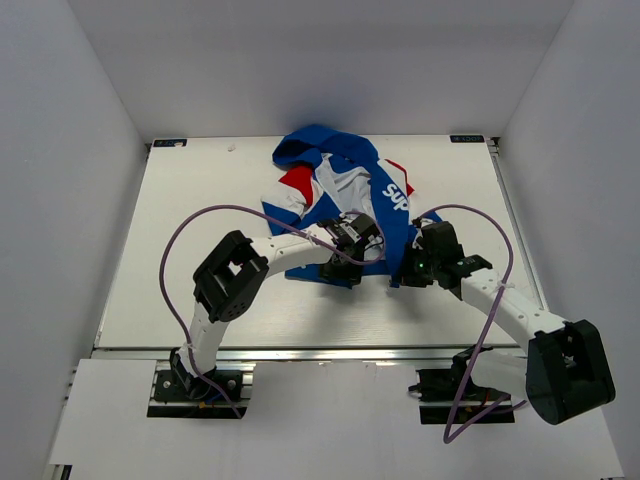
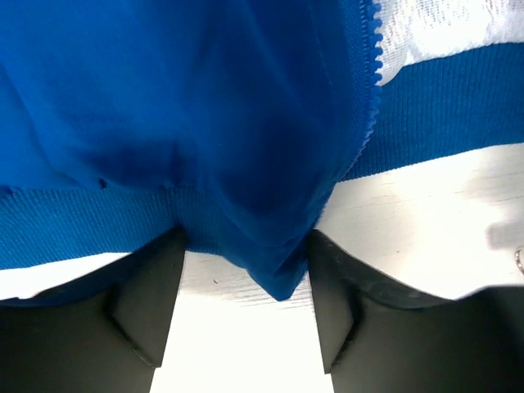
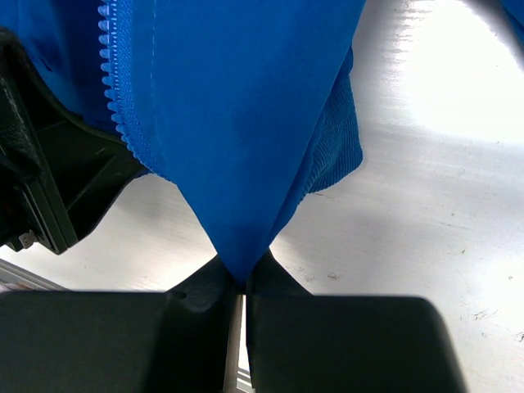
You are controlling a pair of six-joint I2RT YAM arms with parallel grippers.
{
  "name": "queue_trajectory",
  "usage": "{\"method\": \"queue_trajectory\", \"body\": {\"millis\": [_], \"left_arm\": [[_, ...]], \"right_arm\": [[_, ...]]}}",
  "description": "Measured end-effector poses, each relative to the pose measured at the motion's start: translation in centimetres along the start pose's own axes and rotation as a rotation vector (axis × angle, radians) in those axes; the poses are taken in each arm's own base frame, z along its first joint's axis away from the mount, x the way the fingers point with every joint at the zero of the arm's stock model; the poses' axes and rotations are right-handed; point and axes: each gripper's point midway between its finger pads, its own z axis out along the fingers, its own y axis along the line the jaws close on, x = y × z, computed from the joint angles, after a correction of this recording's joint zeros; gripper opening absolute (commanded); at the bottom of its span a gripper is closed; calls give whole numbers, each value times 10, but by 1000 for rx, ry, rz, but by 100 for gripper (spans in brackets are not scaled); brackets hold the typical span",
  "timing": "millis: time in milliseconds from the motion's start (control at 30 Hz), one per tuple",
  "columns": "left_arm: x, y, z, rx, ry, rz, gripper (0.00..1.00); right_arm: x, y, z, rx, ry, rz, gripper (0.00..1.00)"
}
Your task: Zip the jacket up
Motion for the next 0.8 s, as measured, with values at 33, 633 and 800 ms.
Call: {"method": "queue_trajectory", "body": {"millis": [33,633,800], "left_arm": [[0,0,0,0,0,1,61],[0,-11,-1,84,-16,52,0],[4,-11,-20,185,-72,75,0]], "right_arm": [[0,0,0,1,1,1,0],[1,5,0,-33,5,-13,0],[4,14,-4,-105,-10,-53,0]]}}
